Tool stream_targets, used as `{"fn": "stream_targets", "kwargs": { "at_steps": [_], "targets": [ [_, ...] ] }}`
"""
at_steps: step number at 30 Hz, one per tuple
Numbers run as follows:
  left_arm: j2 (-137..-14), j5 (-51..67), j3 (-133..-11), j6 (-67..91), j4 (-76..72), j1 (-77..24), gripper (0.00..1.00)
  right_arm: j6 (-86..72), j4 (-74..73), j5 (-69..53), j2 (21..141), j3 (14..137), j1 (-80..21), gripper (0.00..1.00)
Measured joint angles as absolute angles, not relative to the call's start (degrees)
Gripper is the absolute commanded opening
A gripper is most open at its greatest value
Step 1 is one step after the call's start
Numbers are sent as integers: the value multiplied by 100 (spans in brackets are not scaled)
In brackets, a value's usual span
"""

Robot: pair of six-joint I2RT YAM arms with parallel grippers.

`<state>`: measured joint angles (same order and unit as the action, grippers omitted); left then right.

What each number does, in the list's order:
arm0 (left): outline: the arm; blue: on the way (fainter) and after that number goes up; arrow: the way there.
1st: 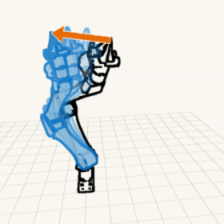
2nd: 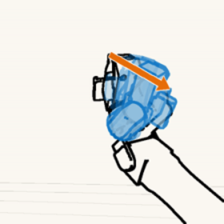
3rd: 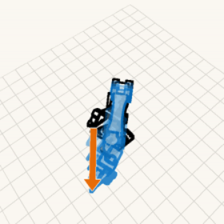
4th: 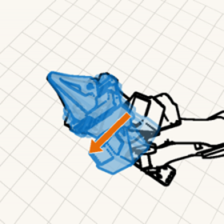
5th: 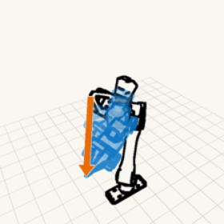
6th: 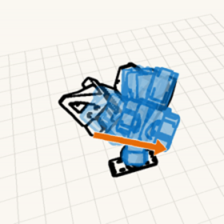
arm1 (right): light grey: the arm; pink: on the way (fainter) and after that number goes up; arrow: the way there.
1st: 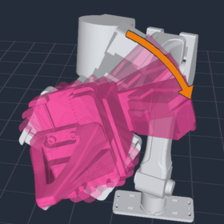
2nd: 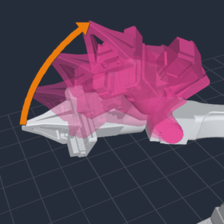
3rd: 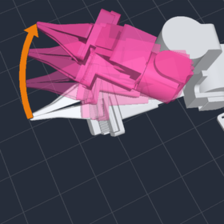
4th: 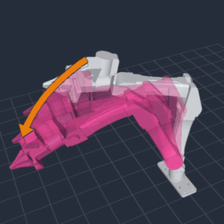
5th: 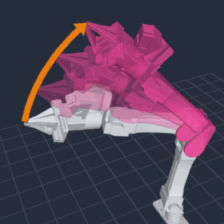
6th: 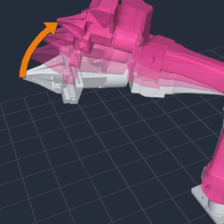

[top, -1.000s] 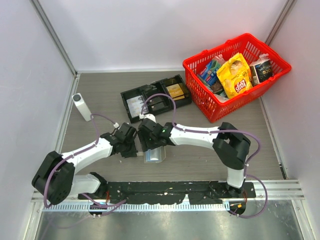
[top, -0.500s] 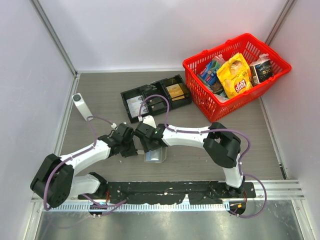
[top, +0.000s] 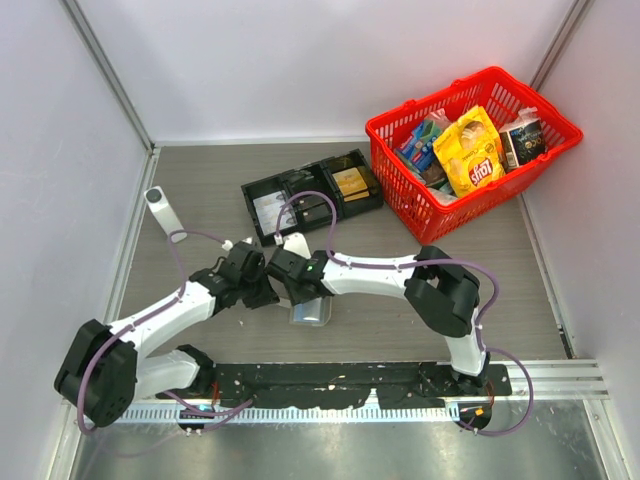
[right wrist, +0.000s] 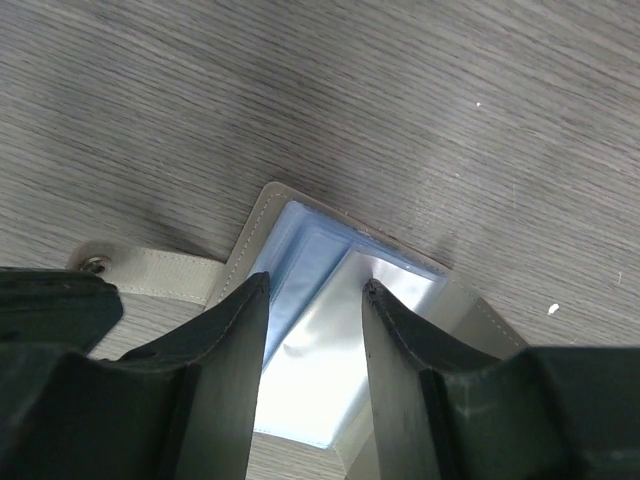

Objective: Take the credit cards out of the card holder
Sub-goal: Open the card holder at the center of the board.

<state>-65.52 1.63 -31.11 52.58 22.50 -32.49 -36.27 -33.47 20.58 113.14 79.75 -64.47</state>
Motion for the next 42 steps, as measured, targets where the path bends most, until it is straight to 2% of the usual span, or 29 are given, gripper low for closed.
{"fn": "stream_targets", "kwargs": {
  "at_steps": [4,7,13,21,30,36,42],
  "targets": [
    [-6696,392,-3317,5273,2141,-3249,5,-3625,-3199,2073,11277,7883,-6451,45],
    [-6812,445,-3406,5271,2060,-3249,15,-3623,-3057,2071,11205,7758,-6451,45],
    [-6877,-27,-3568,5175,2357,-3249,26,-3616,-2893,2045,11115,7618,-6449,45],
    [-6790,-685,-3677,4851,2832,-3249,28,-3614,-2781,2008,11059,7524,-6449,45],
    [-7041,-344,-3680,4700,2779,-3249,30,-3610,-2779,1981,11059,7524,-6445,45],
    [-6737,-193,-3680,4746,2683,-3249,38,-3607,-2779,1973,11059,7524,-6438,45],
    [-6436,-161,-3680,4753,2630,-3249,38,-3610,-2779,1962,11059,7524,-6438,45]
  ]
}}
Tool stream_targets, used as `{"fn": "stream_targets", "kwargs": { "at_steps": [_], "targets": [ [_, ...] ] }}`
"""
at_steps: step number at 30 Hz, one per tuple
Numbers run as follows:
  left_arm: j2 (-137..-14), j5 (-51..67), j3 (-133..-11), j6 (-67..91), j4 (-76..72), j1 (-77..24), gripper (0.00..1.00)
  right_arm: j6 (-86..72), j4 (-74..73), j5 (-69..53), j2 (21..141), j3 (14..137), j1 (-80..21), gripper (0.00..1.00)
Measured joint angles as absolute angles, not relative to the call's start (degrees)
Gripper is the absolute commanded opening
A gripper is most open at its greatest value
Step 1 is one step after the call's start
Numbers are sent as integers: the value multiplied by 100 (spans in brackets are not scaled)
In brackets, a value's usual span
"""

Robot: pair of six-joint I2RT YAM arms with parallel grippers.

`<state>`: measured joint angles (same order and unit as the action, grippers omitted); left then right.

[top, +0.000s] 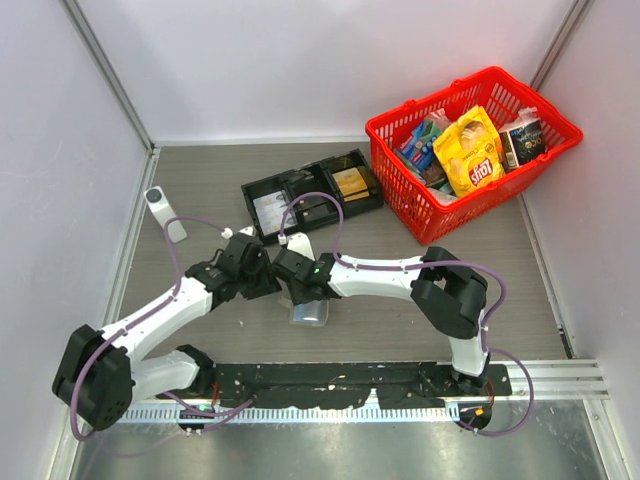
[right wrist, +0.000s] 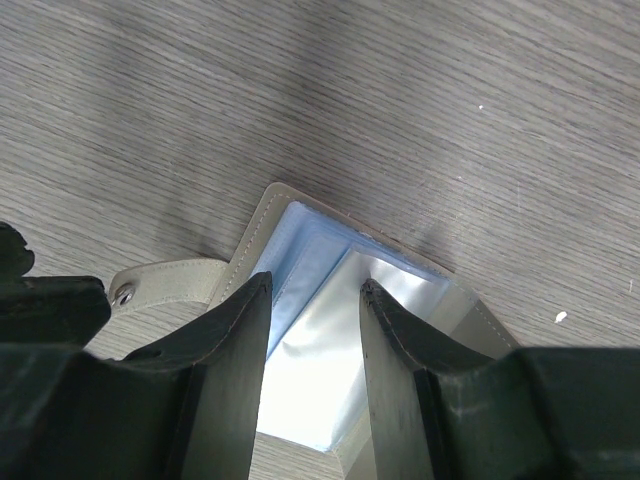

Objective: Take the credit cards out of the card holder
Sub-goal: Open the card holder at the center of the board.

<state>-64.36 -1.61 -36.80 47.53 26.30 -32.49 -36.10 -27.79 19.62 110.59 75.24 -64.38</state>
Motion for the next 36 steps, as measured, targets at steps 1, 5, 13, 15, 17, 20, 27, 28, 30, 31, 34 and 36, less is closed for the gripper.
{"fn": "stream_targets", "kwargs": {
  "at_steps": [1,5,13,15,17,20,27,28,30,31,34,36],
  "targets": [
    [-6440,-145,-3680,4753,2628,-3249,38,-3610,-2779,1962,11059,7524,-6436,45],
    [-6635,-40,-3680,4742,2580,-3249,37,-3610,-2779,1955,11059,7524,-6427,45],
    [-7192,296,-3656,4718,2333,-3249,19,-3605,-2779,1940,11059,7524,-6427,45],
    [-7236,322,-3656,4696,2292,-3249,5,-3605,-2779,1940,11059,7524,-6420,45],
    [-7253,329,-3653,4639,2287,-3249,0,-3605,-2779,1940,11059,7524,-6403,45],
    [-7236,307,-3656,4587,2305,-3249,0,-3601,-2779,1935,11050,7520,-6388,45],
    [-6648,198,-3763,4567,2714,-3260,0,-3597,-2606,1883,10960,7430,-6357,47],
    [-6576,154,-3809,4560,2790,-3260,0,-3594,-2580,1883,10930,7430,-6357,48],
    [-6436,93,-3907,4556,2956,-3260,0,-3592,-2582,1905,10871,7424,-6353,48],
    [-6375,64,-3953,4556,3037,-3260,0,-3592,-2587,1922,10836,7408,-6351,48],
    [-6237,23,-4038,4560,3197,-3260,0,-3588,-2602,1977,10742,7349,-6342,49],
    [-6136,-3,-4069,4567,3280,-3256,0,-3573,-2703,2045,10685,7253,-6326,49]
  ]
}}
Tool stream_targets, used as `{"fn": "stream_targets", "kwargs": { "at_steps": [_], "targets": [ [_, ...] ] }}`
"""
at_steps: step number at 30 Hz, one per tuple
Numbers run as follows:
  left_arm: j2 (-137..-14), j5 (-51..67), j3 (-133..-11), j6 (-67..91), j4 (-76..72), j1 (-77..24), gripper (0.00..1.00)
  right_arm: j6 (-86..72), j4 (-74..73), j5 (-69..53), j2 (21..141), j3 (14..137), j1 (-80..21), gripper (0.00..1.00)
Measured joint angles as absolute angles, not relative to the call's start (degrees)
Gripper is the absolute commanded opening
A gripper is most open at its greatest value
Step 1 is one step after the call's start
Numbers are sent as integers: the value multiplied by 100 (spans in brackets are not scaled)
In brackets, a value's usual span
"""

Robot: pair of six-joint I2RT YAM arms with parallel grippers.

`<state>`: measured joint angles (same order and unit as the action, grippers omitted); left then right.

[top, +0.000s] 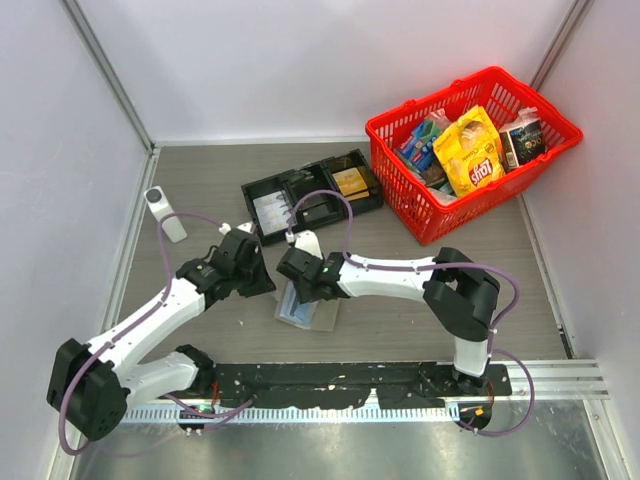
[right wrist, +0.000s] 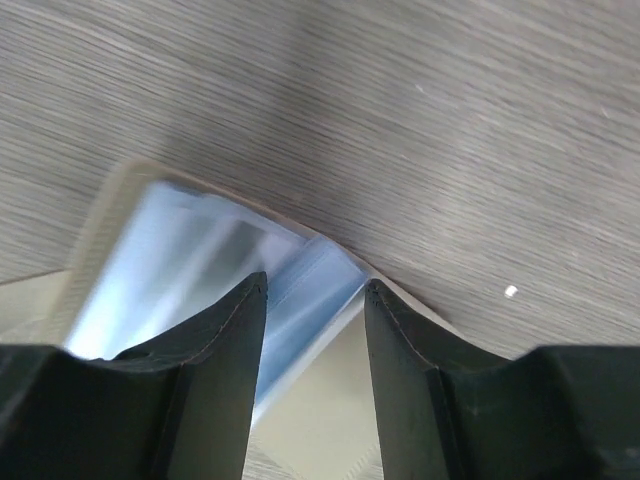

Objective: Take the credit cards out of the card holder
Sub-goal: Open the card holder at the center of the board.

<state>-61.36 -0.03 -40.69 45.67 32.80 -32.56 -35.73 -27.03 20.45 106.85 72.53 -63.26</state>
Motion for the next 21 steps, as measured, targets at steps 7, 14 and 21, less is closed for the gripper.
{"fn": "stream_targets", "kwargs": {
  "at_steps": [7,14,21],
  "targets": [
    [-5870,-36,-4195,4617,3452,-3260,0,-3599,-2956,2185,10521,6764,-6287,49],
    [-5830,-40,-4198,4644,3476,-3253,0,-3612,-3295,2414,9996,6512,-6287,49],
    [-5802,-38,-4198,4670,3485,-3253,0,-3640,-3664,2703,9765,6508,-6287,49]
  ]
}}
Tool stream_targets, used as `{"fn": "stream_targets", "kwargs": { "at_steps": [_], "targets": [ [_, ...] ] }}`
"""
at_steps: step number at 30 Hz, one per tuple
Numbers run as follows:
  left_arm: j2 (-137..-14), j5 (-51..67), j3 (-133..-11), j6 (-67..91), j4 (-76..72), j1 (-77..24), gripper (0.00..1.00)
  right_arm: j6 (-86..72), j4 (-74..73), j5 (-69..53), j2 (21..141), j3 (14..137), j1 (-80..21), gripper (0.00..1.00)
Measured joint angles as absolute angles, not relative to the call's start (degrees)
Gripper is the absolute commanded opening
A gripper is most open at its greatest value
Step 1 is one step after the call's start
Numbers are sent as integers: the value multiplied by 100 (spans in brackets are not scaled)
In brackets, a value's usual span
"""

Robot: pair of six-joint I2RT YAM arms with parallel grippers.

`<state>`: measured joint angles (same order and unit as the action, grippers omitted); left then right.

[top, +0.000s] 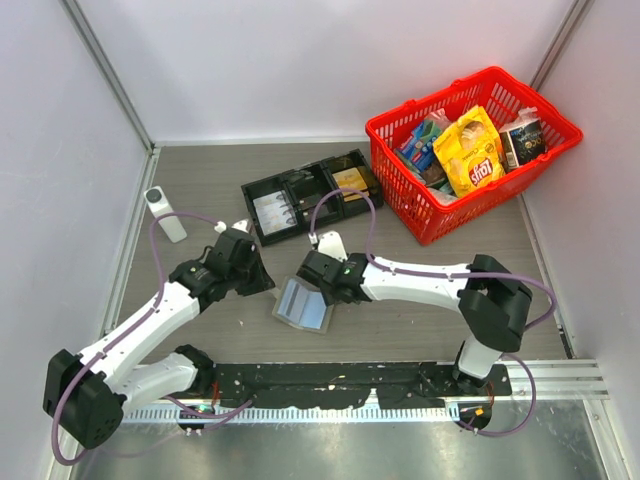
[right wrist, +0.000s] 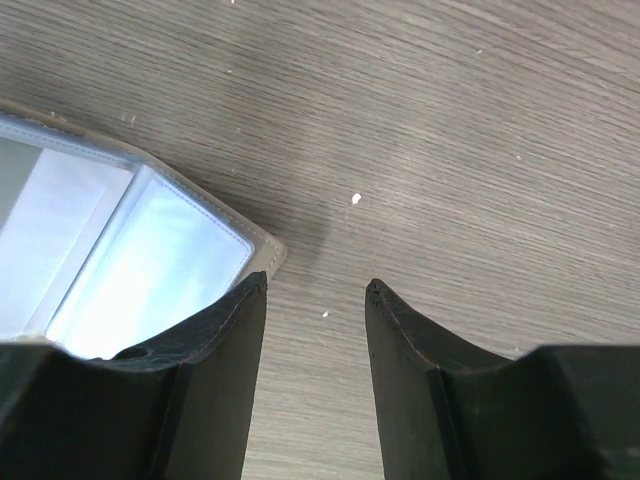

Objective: Take the credit cards out of the card holder
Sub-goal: Open the card holder at the center of the board.

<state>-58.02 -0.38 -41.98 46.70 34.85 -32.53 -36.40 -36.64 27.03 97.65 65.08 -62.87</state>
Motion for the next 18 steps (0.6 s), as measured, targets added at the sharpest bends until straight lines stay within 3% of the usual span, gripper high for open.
{"fn": "stream_targets", "kwargs": {
  "at_steps": [11,18],
  "targets": [
    [-5747,-38,-4198,4757,3498,-3249,0,-3618,-3114,2213,8971,6923,-6283,52],
    [-5747,-38,-4198,4781,3503,-3251,0,-3817,-2515,1544,9507,6928,-6283,66]
  ]
}}
